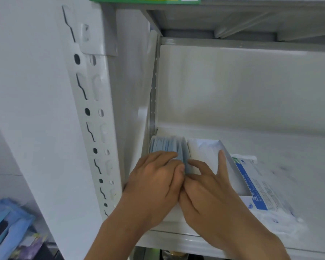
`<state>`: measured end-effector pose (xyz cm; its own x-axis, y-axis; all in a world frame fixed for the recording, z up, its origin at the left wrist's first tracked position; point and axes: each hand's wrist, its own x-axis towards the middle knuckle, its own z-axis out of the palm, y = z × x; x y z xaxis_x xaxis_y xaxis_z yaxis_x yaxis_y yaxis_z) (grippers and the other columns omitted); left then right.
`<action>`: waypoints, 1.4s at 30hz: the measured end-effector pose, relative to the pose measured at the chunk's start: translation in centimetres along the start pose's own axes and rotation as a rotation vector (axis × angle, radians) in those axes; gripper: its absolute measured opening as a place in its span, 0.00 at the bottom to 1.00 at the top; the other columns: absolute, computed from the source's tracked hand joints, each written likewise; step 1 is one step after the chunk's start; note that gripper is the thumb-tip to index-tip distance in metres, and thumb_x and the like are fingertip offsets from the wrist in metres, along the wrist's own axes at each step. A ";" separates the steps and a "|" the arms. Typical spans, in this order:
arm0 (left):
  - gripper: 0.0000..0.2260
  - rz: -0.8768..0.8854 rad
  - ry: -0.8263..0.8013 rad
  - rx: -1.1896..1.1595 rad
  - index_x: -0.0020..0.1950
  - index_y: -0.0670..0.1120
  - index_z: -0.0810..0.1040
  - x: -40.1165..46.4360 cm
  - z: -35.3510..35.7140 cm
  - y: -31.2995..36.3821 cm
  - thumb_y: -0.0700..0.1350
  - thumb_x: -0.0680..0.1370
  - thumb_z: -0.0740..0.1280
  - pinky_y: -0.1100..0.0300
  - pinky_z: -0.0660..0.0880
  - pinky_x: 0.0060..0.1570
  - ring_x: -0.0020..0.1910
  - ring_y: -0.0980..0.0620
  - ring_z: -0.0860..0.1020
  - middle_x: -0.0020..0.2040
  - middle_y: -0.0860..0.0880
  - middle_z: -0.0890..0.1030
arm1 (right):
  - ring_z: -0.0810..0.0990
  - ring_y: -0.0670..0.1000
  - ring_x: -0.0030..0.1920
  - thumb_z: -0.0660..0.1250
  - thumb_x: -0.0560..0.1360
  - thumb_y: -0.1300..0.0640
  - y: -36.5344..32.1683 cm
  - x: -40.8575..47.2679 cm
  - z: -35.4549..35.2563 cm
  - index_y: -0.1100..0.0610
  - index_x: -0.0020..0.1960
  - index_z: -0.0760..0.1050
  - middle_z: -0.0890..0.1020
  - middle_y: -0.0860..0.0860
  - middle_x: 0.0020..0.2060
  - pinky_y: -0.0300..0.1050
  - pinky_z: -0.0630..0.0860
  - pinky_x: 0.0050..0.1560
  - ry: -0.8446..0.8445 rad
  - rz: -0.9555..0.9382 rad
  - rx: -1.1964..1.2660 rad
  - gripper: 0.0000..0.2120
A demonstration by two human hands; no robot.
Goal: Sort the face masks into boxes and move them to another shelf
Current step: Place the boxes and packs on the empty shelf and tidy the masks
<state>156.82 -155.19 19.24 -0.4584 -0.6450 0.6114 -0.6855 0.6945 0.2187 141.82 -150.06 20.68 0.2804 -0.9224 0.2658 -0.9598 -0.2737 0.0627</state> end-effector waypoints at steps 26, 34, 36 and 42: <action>0.06 -0.104 0.008 -0.249 0.46 0.42 0.77 3.7 0.5 -0.6 0.38 0.81 0.63 0.57 0.75 0.40 0.37 0.53 0.76 0.38 0.49 0.78 | 0.82 0.45 0.49 0.60 0.79 0.61 1.9 -1.0 1.6 0.55 0.53 0.83 0.85 0.45 0.49 0.39 0.76 0.60 0.450 -0.185 0.570 0.12; 0.16 -0.023 -0.051 -0.069 0.64 0.47 0.80 2.0 -0.4 0.1 0.46 0.81 0.58 0.52 0.76 0.59 0.53 0.50 0.81 0.57 0.50 0.84 | 0.79 0.49 0.58 0.54 0.78 0.51 1.2 -0.5 1.3 0.50 0.48 0.83 0.85 0.43 0.48 0.59 0.63 0.76 0.330 0.069 0.223 0.18; 0.14 -0.090 -0.005 0.044 0.60 0.48 0.80 1.1 -0.4 0.7 0.47 0.82 0.57 0.51 0.76 0.57 0.52 0.49 0.79 0.57 0.50 0.81 | 0.78 0.51 0.61 0.52 0.79 0.49 0.7 -0.5 1.0 0.47 0.46 0.84 0.86 0.41 0.47 0.62 0.57 0.78 0.266 0.097 0.119 0.21; 0.14 -0.258 -0.076 0.050 0.54 0.51 0.74 -0.8 -0.3 1.6 0.49 0.80 0.49 0.54 0.77 0.47 0.52 0.51 0.75 0.54 0.53 0.74 | 0.72 0.51 0.62 0.35 0.76 0.46 -0.8 0.3 -0.5 0.45 0.52 0.78 0.82 0.42 0.51 0.61 0.49 0.77 -0.008 0.161 -0.025 0.31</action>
<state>156.21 -153.49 19.34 -0.3051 -0.8220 0.4808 -0.8115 0.4886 0.3204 142.68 -149.97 21.17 0.1229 -0.9560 0.2663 -0.9924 -0.1153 0.0442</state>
